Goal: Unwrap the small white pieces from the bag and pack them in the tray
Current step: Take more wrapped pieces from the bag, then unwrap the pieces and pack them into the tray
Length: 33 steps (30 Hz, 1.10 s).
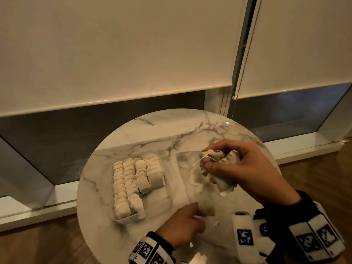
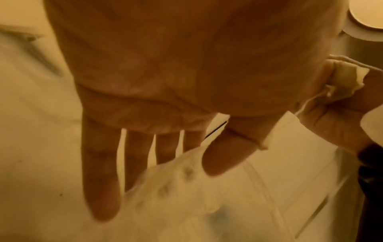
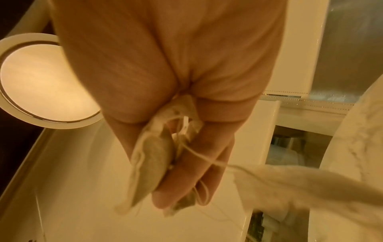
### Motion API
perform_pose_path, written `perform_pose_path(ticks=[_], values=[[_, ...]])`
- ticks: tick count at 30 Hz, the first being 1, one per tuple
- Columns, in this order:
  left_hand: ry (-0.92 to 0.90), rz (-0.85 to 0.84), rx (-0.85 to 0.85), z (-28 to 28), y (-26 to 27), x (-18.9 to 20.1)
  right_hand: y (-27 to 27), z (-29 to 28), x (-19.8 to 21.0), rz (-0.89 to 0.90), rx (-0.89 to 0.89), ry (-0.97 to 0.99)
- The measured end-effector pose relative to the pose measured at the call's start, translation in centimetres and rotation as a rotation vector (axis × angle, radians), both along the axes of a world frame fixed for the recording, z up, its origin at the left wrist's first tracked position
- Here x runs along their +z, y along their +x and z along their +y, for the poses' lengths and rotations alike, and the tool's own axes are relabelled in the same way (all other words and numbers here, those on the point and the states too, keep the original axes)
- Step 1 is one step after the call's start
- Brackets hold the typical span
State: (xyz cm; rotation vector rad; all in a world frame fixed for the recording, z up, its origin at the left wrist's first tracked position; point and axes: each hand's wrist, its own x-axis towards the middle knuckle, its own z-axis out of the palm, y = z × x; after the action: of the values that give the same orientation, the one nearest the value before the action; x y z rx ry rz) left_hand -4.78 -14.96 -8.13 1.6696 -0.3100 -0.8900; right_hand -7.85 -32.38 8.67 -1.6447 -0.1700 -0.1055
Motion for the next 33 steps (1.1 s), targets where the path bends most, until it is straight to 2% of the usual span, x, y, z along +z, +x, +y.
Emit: perform_pose_path(ticks=[2, 5, 7, 9, 14, 21, 27, 33], values=[[-0.027, -0.012, 0.118, 0.9, 0.5, 0.8, 0.5, 0.2, -0.3, 0.012, 0.007, 0.056], [-0.220, -0.091, 0.272, 2.8, 1.3, 2.4, 1.4, 0.7, -1.2, 0.065, 0.050, 0.164], [-0.368, -0.098, 0.299, 3.6, 1.4, 3.3, 2.1, 1.6, -1.8, 0.126, 0.057, 0.284], [-0.431, -0.126, 0.277, 3.9, 1.2, 3.9, 2.8, 2.6, -2.3, 0.203, 0.068, 0.445], [-0.296, -0.305, 0.385, 2.7, 0.9, 3.7, 4.2, 4.4, -3.6, 0.398, 0.105, 0.740], [-0.170, -0.295, 0.505, 4.0, 1.8, 2.3, 6.0, 3.6, -5.9, 0.573, 0.170, 1.130], [-0.098, -0.337, 0.580, 5.2, 2.4, 2.1, 6.2, 2.9, -6.2, 0.593, 0.235, 1.276], [-0.063, -0.327, 0.638, 6.0, 2.6, 2.3, 6.3, 1.8, -6.5, 0.585, 0.226, 1.382]])
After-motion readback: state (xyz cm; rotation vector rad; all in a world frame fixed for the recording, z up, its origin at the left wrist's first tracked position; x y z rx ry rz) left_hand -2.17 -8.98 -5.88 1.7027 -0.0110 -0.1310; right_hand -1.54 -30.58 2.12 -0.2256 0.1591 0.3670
